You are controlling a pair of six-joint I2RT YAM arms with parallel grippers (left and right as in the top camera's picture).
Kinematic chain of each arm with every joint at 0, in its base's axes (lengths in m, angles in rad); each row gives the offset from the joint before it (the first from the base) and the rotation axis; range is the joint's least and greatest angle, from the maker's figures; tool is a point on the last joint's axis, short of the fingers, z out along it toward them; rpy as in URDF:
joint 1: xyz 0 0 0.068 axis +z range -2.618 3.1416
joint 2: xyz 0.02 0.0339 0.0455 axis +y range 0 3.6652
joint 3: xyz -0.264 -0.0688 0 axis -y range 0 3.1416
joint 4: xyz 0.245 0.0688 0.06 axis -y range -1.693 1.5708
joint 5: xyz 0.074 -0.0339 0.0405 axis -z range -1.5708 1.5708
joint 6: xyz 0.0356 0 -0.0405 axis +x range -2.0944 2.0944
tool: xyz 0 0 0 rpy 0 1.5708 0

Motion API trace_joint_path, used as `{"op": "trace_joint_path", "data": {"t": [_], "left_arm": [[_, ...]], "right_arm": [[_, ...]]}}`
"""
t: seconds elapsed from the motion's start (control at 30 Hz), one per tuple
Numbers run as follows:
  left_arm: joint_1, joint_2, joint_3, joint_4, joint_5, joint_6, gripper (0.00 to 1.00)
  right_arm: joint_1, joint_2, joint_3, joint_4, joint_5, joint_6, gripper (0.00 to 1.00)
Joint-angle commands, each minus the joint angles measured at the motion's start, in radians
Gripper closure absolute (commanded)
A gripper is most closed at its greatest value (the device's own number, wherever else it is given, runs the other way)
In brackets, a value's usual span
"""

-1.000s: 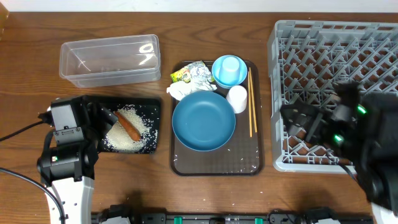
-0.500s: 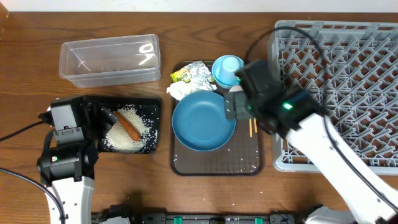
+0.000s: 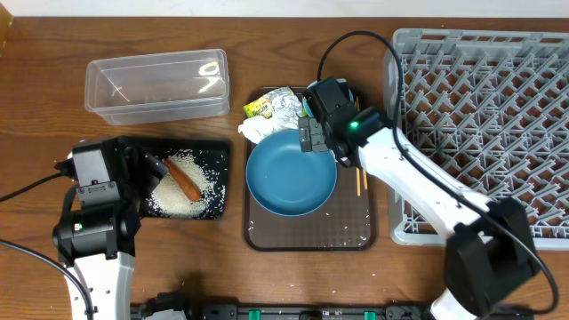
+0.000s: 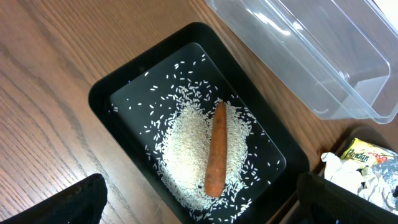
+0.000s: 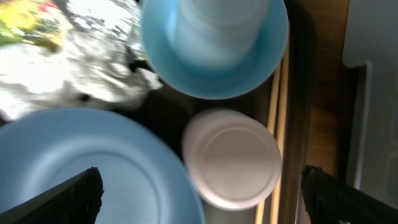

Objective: Sort waste into correct bins and load items into the dishwasher rack
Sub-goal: 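Grasp the pink-white cup on the brown tray with the right gripper, then carry the pink-white cup right and set it in the dish rack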

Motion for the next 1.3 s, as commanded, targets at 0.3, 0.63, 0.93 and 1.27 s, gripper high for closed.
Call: {"op": "trace_joint_path", "data": {"t": [0.3, 0.63, 0.93, 1.27], "left_arm": [[0.003, 0.002, 0.001, -0.002, -0.020, 0.013, 0.01], [0.003, 0.002, 0.001, -0.002, -0.020, 0.013, 0.01], [0.003, 0.002, 0.001, -0.002, -0.020, 0.013, 0.01], [0.003, 0.002, 0.001, -0.002, -0.020, 0.013, 0.01]], "right_arm": [[-0.088, 0.106, 0.020, 0.015, -0.024, -0.010, 0.02], [-0.116, 0.137, 0.020, 0.029, -0.134, -0.010, 0.27], [-0.116, 0.112, 0.020, 0.018, -0.132, -0.010, 0.45], [-0.193, -0.137, 0.021, -0.015, -0.123, -0.040, 0.44]]}}
